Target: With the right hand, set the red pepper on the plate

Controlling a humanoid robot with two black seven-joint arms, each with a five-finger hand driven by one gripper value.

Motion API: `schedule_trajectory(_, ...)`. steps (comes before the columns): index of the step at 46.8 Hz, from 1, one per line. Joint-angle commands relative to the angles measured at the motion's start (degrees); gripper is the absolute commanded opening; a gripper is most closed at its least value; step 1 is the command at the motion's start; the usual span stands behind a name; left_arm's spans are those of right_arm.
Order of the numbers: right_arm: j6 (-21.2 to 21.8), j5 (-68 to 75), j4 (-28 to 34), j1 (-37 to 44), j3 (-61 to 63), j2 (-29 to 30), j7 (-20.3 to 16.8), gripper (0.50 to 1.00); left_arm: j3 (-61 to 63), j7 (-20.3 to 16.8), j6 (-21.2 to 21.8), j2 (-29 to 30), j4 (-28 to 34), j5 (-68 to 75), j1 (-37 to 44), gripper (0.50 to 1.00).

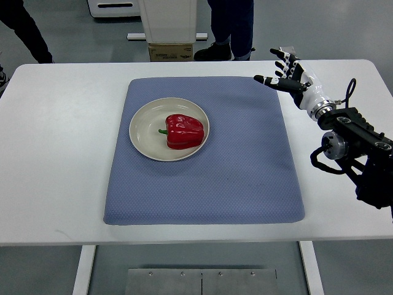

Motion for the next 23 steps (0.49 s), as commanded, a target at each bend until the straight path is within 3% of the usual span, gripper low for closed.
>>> schedule_trajectory(1, 0.0, 0.0, 0.0, -0.6, 2.1, 0.1, 0.0, 1.0, 0.0, 0.0, 0.0, 0.0, 0.0, 0.0, 0.0, 1.0)
schedule_trajectory(23, 0.1, 0.0, 0.1, -4.6, 6.4, 0.5, 0.3, 1.0, 0.0, 0.0, 0.0, 0.0, -0.1, 0.0, 0.0, 1.0)
